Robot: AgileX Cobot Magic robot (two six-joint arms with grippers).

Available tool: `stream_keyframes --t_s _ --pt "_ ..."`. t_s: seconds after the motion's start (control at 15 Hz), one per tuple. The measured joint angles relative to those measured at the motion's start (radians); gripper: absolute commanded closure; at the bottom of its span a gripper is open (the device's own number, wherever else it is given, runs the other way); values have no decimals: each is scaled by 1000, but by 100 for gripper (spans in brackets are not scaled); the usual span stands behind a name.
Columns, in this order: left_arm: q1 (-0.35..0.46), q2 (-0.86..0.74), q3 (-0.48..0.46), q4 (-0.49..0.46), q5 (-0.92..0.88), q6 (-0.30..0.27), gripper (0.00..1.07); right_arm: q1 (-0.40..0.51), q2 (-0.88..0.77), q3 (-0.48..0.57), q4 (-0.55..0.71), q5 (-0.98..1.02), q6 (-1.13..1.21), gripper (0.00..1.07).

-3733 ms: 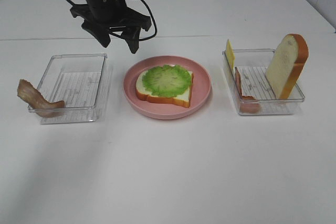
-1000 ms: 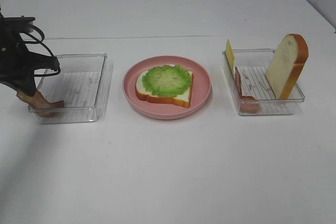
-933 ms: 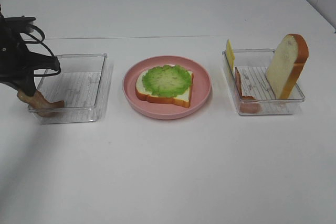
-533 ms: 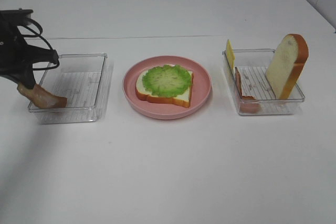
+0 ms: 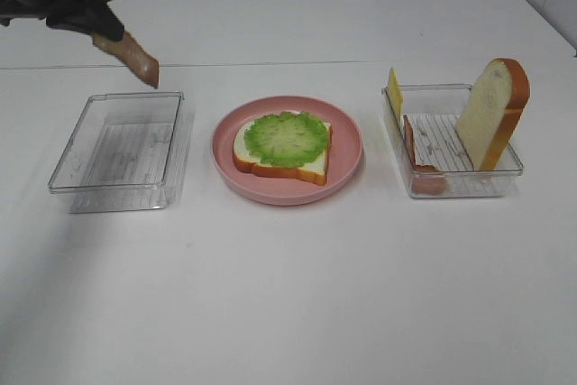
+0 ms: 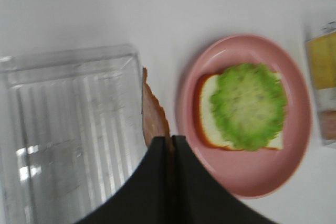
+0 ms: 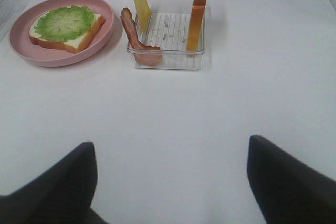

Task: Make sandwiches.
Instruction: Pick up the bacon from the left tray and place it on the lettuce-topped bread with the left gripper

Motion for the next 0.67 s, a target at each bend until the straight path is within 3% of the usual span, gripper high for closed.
stream_keyframes --t_s 0.27,0.67 --pt "-31 67 -106 -283 77 134 107 0 0 0 0 0 0 32" --pt "-192 250 -253 -341 99 143 107 0 0 0 0 0 0 32"
